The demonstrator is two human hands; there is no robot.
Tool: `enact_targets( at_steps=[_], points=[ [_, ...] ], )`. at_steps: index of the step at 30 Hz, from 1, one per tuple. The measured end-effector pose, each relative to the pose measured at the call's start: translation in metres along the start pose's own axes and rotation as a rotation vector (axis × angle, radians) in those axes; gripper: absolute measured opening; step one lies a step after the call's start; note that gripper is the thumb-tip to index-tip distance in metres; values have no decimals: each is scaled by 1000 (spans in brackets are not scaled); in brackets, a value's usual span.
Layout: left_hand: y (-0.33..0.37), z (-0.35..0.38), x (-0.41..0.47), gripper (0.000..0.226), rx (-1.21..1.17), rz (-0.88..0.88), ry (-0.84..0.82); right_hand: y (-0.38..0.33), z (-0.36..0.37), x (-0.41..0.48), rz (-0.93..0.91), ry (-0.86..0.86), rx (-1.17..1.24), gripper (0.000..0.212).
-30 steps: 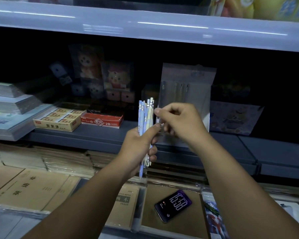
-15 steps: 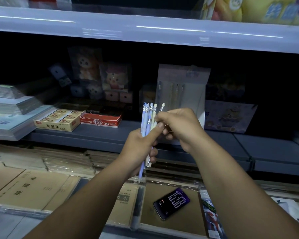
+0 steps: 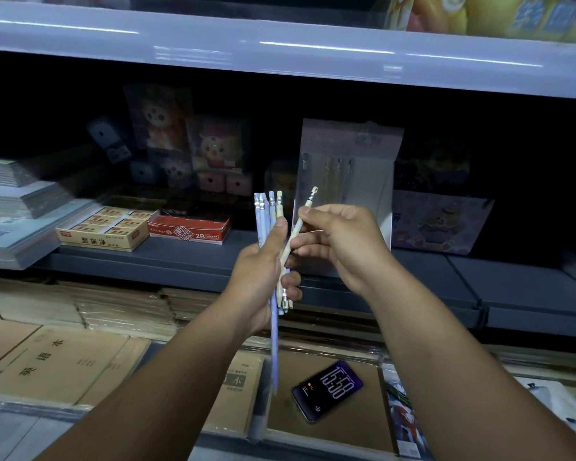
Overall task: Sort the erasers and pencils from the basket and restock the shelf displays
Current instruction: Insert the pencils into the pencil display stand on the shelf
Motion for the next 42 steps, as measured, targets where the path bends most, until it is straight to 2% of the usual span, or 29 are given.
enact_targets(
  at_steps=[5, 11, 22, 29, 32, 34, 38, 42],
  points=[
    [5, -17, 2, 46, -14, 18, 77, -19, -27, 6, -126, 179, 34, 16],
    [7, -22, 1, 47, 53, 25, 62, -29, -54, 8, -234, 312, -99, 11],
    [3, -16, 2, 47, 96, 27, 5, -36, -56, 27, -298, 328, -328, 14],
    [4, -18, 5, 45, 87, 23, -3, -51, -54, 38, -437, 357, -468, 22],
    [4, -19, 5, 45, 84, 24, -1, -43, -47, 43, -424, 311, -498, 27],
    [4, -19, 6, 45, 83, 23, -3, -35, -42, 48, -393, 293, -544, 23],
    [5, -20, 6, 44, 76, 24, -1, -20, -41, 55, -362, 319, -656, 19],
    [8, -20, 4, 45, 67, 23, -5, -20, -41, 55, -363, 339, -668, 19]
  ],
)
Point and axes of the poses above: each hand's wrist, its own x-axis towards the middle knuckle, its own z-axis out of the palm, y = z × x, the point moved 7 cm from there along x, towards the middle knuckle, and after that the axes turned 2 degrees about -x, right-handed, at the moved point
